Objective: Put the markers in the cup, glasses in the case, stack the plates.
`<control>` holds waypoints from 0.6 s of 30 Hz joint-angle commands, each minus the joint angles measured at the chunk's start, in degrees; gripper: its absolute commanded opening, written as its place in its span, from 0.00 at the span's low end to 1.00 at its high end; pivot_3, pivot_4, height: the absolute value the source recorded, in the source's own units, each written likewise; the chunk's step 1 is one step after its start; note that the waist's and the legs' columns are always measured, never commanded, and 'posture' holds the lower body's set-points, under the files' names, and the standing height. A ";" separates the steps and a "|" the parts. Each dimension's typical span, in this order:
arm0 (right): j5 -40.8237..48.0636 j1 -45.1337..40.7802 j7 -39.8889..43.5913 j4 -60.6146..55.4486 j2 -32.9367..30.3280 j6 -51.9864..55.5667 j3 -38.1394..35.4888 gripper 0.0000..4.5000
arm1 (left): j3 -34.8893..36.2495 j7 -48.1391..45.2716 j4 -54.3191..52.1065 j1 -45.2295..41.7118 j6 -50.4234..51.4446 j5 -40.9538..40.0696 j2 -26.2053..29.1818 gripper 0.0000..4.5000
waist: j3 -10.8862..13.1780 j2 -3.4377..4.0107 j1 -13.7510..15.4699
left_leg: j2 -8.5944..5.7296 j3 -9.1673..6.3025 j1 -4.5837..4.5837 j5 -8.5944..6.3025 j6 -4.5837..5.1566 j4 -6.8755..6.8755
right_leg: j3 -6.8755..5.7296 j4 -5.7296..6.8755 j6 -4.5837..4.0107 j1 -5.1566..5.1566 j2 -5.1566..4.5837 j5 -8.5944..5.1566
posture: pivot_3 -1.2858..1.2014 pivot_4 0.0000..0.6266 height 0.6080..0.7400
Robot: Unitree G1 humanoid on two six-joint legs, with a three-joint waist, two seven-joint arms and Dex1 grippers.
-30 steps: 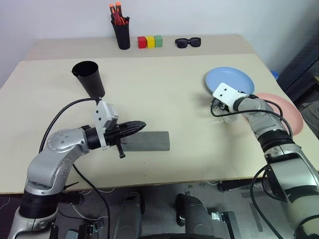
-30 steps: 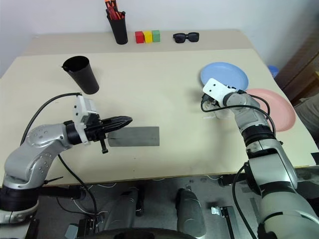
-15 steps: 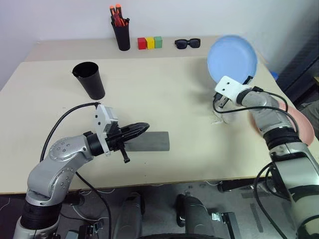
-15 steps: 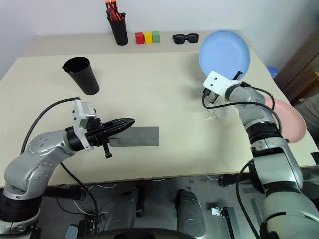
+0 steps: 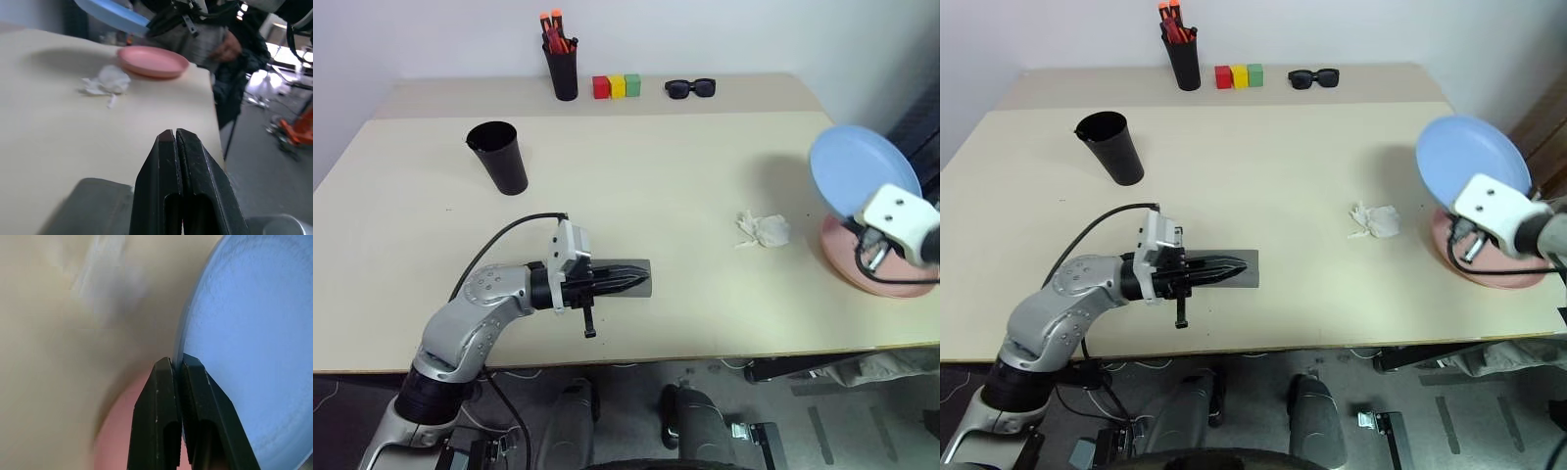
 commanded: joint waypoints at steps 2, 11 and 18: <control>-2.16 2.59 -0.79 0.02 -2.42 0.38 -2.05 0.07 | -1.03 -1.43 0.48 -1.04 -2.88 1.38 -0.59 0.00 | -0.04 0.07 -0.20 | 0.00 0.00 0.02 0.00 0.00 0.00 | 0.00 0.01 0.00 -0.01 0.00 0.00 | 0.52 0.24 1.00; 1.03 -4.24 -2.69 -3.43 1.68 2.49 2.45 0.77 | -0.21 0.18 -2.22 1.46 -2.87 1.02 -1.43 0.00 | -0.03 0.07 0.01 | 0.00 -0.01 0.00 -0.01 -0.01 0.00 | 0.00 0.00 0.00 -0.02 -0.01 0.00 | 0.52 0.24 1.00; 0.97 -15.38 -8.24 0.90 12.57 3.33 10.82 0.77 | -1.35 3.15 -2.86 1.75 -3.92 4.20 -2.00 0.00 | -0.02 0.04 0.05 | 0.00 -0.02 -0.02 -0.01 -0.01 0.01 | 0.00 -0.01 0.00 0.00 -0.01 0.00 | 0.52 0.24 1.00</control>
